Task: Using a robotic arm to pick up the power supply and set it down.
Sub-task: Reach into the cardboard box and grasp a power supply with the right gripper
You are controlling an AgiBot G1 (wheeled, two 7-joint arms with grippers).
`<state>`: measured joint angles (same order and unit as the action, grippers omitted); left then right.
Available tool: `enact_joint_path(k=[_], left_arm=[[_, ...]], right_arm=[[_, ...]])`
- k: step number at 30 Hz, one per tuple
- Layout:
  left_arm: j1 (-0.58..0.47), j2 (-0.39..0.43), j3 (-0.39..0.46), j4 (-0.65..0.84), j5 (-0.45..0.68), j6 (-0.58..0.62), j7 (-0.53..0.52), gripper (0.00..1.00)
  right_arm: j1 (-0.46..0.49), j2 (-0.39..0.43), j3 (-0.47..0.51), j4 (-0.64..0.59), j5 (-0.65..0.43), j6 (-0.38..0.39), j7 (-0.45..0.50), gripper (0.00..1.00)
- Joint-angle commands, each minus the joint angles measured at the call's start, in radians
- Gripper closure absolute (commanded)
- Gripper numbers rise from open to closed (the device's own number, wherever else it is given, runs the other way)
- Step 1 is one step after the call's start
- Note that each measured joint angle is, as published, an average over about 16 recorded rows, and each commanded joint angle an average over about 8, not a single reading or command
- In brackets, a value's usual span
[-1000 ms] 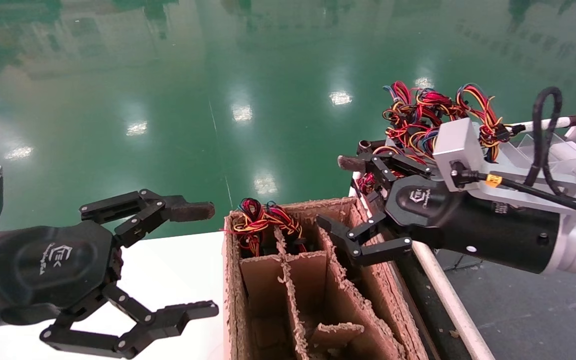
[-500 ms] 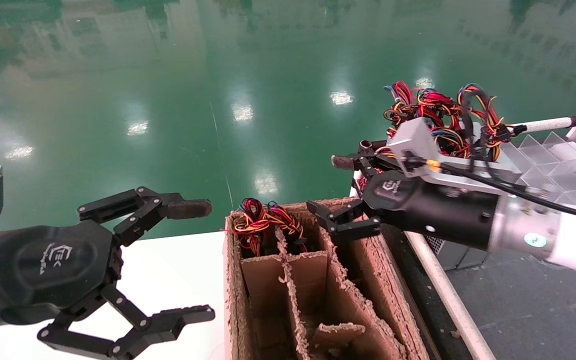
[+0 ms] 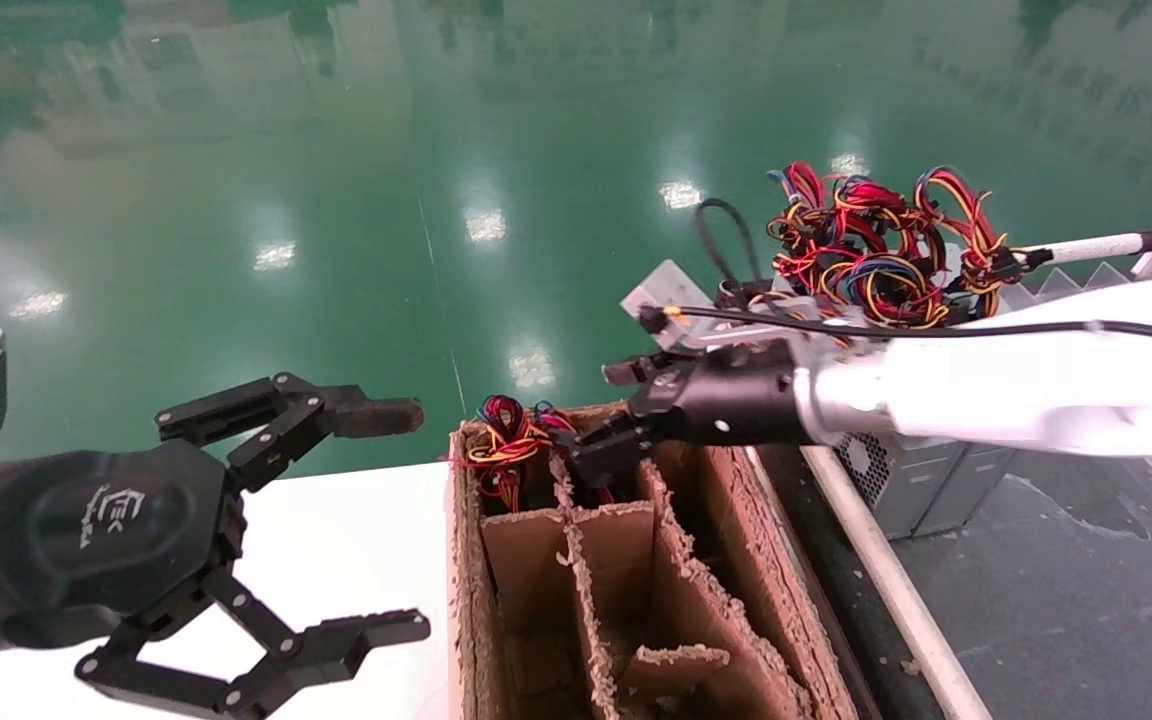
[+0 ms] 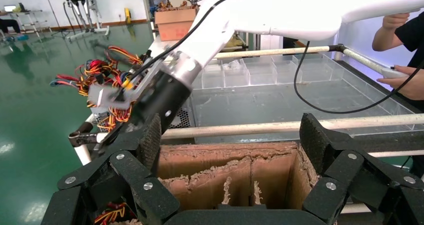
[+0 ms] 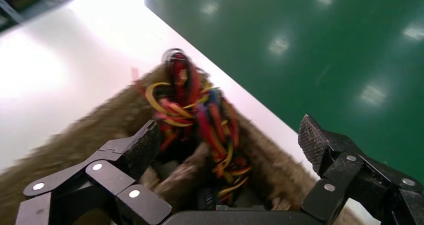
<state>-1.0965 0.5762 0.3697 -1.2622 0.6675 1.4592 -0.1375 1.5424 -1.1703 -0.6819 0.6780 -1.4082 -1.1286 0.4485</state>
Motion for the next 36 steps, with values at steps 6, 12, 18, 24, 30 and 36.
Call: enact_joint_path(k=[6,12,18,24,30,36], left_arm=[[0.0,0.0,0.0,0.0,0.0,0.0,0.0,0.0],[0.0,0.0,0.0,0.0,0.0,0.0,0.0,0.0],[0.0,0.0,0.0,0.0,0.0,0.0,0.0,0.0],[0.0,0.0,0.0,0.0,0.0,0.0,0.0,0.0],[0.0,0.0,0.0,0.0,0.0,0.0,0.0,0.0],[0.0,0.0,0.0,0.0,0.0,0.0,0.0,0.0]], right_arm=[[0.028,-0.052,-0.003,-0.094,-0.009,0.014,-0.079,0.0],[0.022,-0.05,0.0,-0.092,-0.002,0.003,-0.133,0.48],[0.005,-0.052,-0.005,-0.08,-0.018,0.031,-0.164,1.0],[-0.006,-0.059,-0.009,-0.075,-0.032,0.061,-0.187,1.0],[-0.022,-0.065,-0.008,-0.063,-0.041,0.096,-0.208,1.0],[-0.034,-0.065,-0.005,-0.054,-0.04,0.111,-0.216,1.0]])
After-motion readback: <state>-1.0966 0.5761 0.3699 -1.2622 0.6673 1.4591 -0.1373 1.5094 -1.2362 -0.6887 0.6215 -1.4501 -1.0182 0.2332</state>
